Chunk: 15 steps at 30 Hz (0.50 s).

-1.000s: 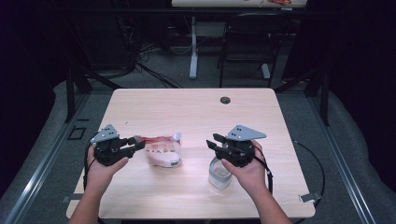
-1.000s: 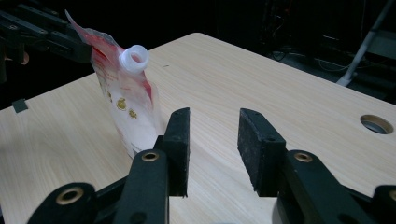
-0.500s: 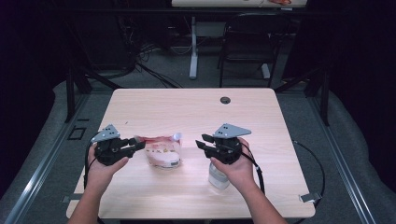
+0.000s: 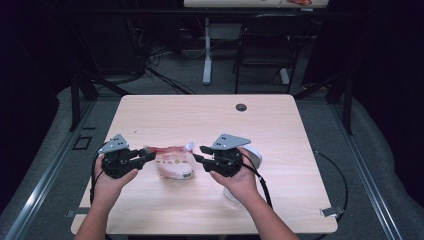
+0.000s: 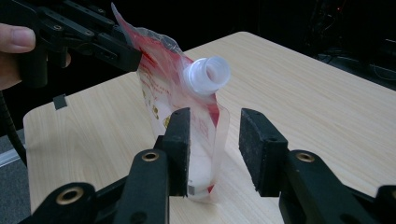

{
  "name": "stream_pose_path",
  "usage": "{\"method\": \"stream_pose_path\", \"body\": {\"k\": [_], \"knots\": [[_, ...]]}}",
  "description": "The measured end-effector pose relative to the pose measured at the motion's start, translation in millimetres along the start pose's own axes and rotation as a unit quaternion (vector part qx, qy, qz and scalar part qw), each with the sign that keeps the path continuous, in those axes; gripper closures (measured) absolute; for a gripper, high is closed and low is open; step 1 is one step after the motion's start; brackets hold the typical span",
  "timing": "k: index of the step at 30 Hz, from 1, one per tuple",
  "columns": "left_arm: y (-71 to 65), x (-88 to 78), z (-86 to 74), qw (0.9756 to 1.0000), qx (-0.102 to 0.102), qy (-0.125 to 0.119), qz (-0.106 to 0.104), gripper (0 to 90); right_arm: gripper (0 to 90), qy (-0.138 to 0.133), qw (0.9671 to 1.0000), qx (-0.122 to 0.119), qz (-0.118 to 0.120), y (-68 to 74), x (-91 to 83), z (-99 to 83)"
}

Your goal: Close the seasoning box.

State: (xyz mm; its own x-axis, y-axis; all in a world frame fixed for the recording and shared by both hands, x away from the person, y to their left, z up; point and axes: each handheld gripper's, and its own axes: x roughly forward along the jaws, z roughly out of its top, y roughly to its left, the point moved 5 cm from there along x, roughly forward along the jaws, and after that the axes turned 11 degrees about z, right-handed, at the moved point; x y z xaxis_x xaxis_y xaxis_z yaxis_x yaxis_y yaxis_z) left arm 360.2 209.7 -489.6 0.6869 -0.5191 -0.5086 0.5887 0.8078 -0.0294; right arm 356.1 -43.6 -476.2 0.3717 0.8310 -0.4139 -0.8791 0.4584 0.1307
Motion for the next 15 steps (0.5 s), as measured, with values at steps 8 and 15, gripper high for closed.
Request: {"method": "stream_pose_path", "body": {"k": [8,15], "knots": [[-0.2,-0.9,0.3,1.0000,0.000,-0.002,0.002,70.5,63.1,0.004,1.0000,-0.002,0.005,-0.9,9.1,2.3],[-0.5,-1.1,0.1,1.0000,0.005,0.000,0.004,73.3,61.2,0.001,0.9999,-0.012,0.007,1.3,19.7,7.4]]}}
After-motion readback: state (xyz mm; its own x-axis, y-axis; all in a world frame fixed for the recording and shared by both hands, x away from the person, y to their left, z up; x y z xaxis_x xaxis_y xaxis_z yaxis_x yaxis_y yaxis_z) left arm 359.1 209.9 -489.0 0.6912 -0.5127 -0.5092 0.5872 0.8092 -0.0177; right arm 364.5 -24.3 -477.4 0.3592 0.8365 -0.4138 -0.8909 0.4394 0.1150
